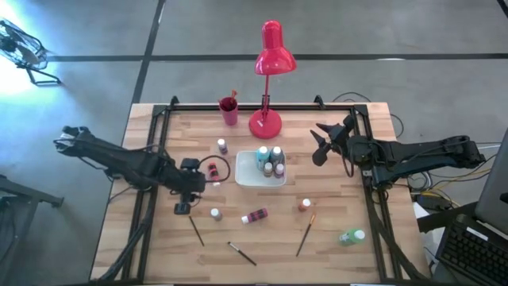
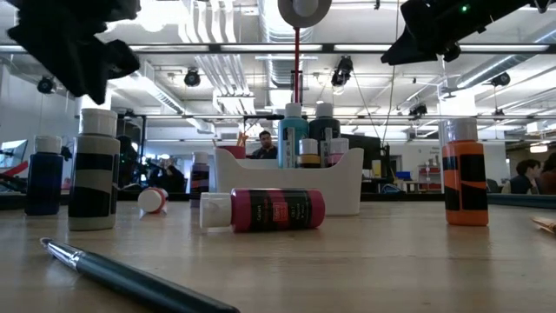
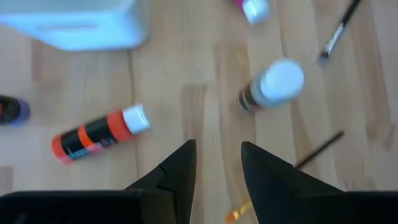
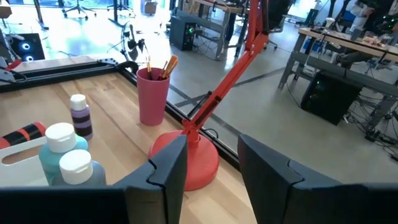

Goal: Pick & Place Paint Supplies
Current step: Put the gold paint brush into the red cup

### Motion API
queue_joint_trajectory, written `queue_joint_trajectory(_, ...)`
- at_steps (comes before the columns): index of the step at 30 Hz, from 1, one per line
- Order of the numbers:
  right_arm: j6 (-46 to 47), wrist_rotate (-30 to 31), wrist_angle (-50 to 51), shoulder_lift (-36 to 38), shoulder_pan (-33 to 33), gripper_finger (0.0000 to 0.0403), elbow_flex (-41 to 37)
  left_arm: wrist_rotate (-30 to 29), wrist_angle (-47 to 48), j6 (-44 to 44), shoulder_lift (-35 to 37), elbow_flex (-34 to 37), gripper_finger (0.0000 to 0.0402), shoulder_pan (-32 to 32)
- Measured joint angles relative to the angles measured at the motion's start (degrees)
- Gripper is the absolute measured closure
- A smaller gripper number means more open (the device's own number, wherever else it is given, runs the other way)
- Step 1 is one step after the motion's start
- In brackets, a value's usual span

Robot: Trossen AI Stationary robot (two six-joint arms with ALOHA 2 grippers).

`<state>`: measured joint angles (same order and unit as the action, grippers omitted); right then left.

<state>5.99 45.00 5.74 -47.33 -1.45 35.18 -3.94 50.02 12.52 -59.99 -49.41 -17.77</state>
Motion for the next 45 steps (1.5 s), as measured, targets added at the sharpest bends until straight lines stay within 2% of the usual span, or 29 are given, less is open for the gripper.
queue_joint_trajectory(7, 2.39, -0.01, -0.04, 0.00, -0.02, 0.0273, -0.02, 0.11, 7.38, 5.69, 0.03, 0.54, 0.0268, -1.62)
queue_joint_trajectory(11, 2.85, -0.01, -0.05, 0.00, -0.02, 0.0264, -0.04, 0.16, 9.50, 9.14, 0.66, 4.00, 0.0268, -2.49)
queue_joint_trajectory(19, 3.04, -0.01, -0.29, 0.00, -0.02, 0.0237, -0.04, 6.01, 4.74, 10.22, 1.20, 14.15, 0.0268, -5.15)
queue_joint_trajectory(25, 3.53, -0.01, -0.58, 0.00, -0.02, 0.0225, -0.04, 10.03, 2.31, 10.62, 1.22, 17.66, 0.0268, -5.82)
queue_joint_trajectory(33, 3.92, 0.01, -0.59, 0.00, -0.02, 0.0230, -0.04, 7.68, -4.44, 7.81, 0.55, 18.67, 0.0268, -5.80)
queue_joint_trajectory(45, 3.90, 0.01, -0.57, 0.00, -0.02, 0.0221, -0.04, 5.06, -4.82, 9.60, -2.99, 18.67, 0.0268, -5.94)
